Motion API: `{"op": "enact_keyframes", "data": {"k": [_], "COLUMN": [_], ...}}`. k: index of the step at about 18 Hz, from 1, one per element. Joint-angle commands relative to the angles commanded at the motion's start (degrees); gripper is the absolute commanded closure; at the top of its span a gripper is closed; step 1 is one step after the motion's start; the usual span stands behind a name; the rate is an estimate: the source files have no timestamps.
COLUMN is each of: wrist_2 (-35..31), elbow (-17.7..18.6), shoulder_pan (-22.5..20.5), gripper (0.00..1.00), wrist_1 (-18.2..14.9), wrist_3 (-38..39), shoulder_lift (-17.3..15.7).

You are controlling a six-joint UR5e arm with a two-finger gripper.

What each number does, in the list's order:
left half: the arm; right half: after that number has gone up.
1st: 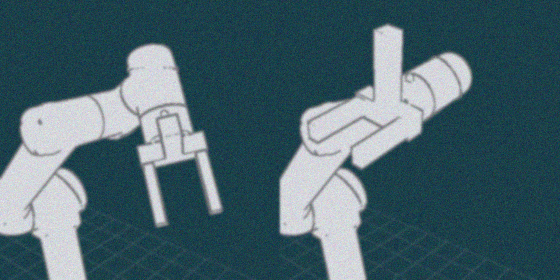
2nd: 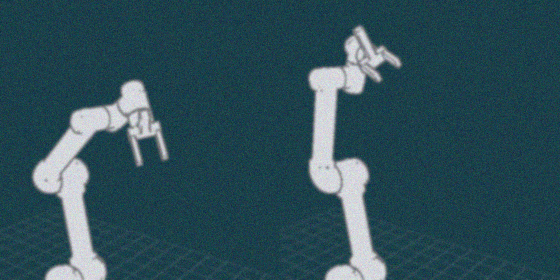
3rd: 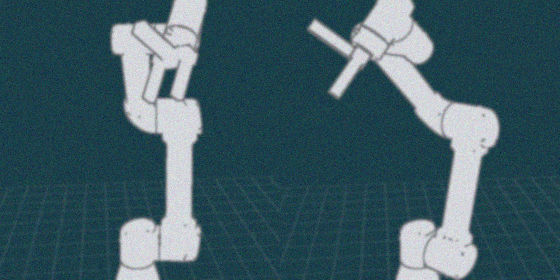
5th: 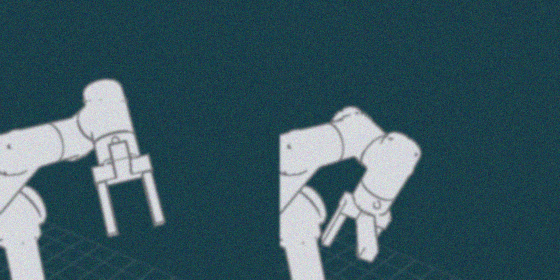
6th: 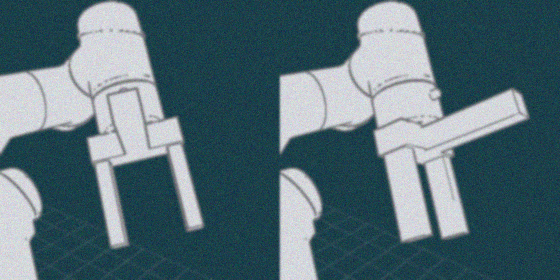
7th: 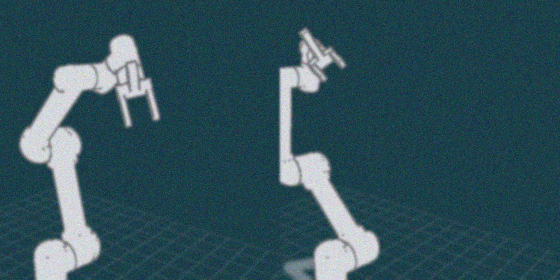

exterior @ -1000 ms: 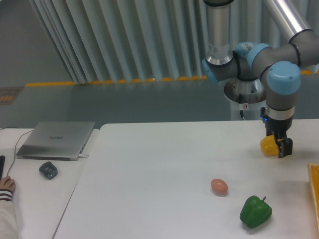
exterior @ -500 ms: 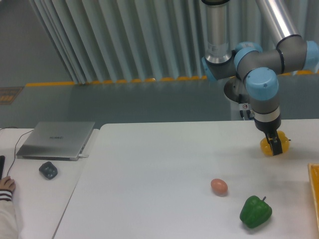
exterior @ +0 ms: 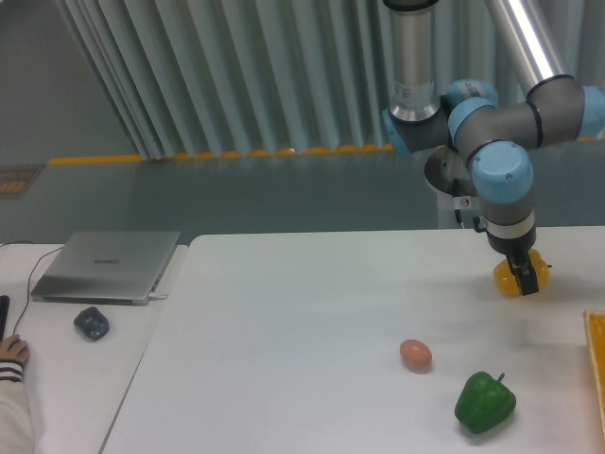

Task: Place the yellow pepper in a basket
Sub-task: 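Close the gripper on the yellow pepper, then lift the yellow pepper up off the table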

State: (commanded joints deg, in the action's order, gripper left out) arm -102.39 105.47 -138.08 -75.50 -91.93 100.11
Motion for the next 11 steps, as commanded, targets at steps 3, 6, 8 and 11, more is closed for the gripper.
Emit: {"op": "enact_keyframes", "data": {"k": [3, 6, 8, 11], "wrist_2": [-1.2, -3.1, -3.3, -3.8], "elbow": [-0.1, 0.2, 0.1, 0.1], "shoulder_pan": [0.2, 0.8, 1.3, 1.7], "gripper": [0.00, 0.00, 0.00, 0.00], "wrist_1": [0.0, 0.0, 0.0, 0.1], "wrist_3": [-0.1, 0.0, 0.1, 0.2], "shoulder_lift": [0.4, 1.2, 1.4, 2.4]}}
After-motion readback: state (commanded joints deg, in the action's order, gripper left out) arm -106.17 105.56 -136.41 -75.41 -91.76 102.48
